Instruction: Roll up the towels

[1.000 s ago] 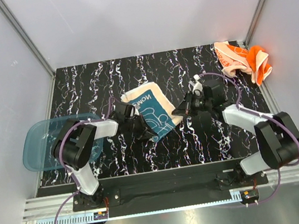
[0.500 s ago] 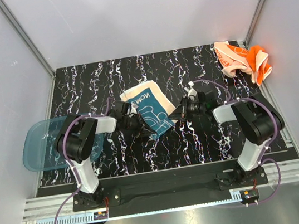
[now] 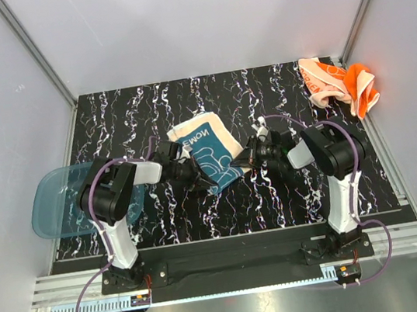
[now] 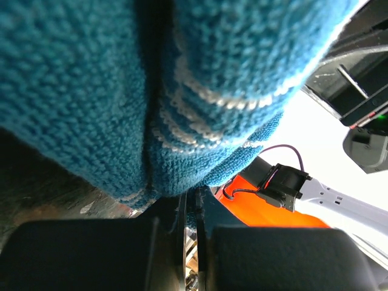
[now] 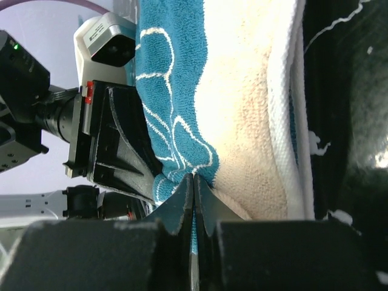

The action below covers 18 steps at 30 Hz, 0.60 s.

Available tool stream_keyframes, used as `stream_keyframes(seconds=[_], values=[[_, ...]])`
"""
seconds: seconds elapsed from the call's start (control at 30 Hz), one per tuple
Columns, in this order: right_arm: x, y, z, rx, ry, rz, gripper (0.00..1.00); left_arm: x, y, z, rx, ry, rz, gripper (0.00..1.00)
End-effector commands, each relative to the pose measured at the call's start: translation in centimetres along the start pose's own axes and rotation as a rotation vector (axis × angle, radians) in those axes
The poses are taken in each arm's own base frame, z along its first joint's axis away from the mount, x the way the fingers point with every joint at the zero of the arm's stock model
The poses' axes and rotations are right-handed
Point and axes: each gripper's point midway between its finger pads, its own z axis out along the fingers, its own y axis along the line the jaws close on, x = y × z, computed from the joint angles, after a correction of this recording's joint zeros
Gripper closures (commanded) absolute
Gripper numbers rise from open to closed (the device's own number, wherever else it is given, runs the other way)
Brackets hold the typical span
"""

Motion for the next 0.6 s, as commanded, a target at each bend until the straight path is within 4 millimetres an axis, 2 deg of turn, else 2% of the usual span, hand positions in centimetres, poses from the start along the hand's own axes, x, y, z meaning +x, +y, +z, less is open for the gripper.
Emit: stream_keyframes(seconds=[0.0, 0.1, 0.13, 0.2, 0.33, 0.37, 0.47, 0.5, 0.53, 0.57], values=[[-0.9, -0.1, 0.6, -0.05, -0.029, -0.043, 0.97, -0.5, 2.3, 0.0, -0.07, -0.029, -0.038, 0.99], [-0.7, -0.7, 0.8, -0.05, -0.027, -0.037, 0.98, -0.6, 2.6, -0.5, -0.114, -0.037, -0.018, 0.87], [-0.6, -0.9, 0.8, -0.047, -0.025, -0.037, 0.98, -0.7, 2.8, -0.8, -0.141, -0.043, 0.019, 0.8], [-0.4, -1.1, 0.8, -0.042, -0.021, -0.039, 0.99, -0.8, 3.4, -1.5, -0.207, -0.066, 0.03, 0.76], [-0.3, -1.2, 0.7, -0.028, -0.018, -0.049, 0.99, -1.6, 2.5, -3.9, -0.285, -0.164, 0.11, 0.64], [-0.3, -1.2, 0.7, -0.028, -0.018, -0.051, 1.0, -1.5, 2.9, -4.7, -0.33, -0.185, 0.111, 0.59], [-0.1, -1.4, 0.6, -0.024, -0.013, -0.05, 1.0, -3.2, 1.7, -7.9, -0.407, -0.355, 0.197, 0.47], [0.0, -1.5, 0.6, -0.022, -0.011, -0.048, 1.0, -4.1, 1.0, -9.5, -0.443, -0.439, 0.267, 0.4], [0.0, -1.5, 0.6, -0.021, -0.011, -0.048, 1.0, -4.3, -0.5, -10.0, -0.46, -0.479, 0.337, 0.39], [0.1, -1.6, 0.6, -0.02, -0.01, -0.049, 1.0, -4.2, -1.0, -10.6, -0.498, -0.504, 0.39, 0.39]])
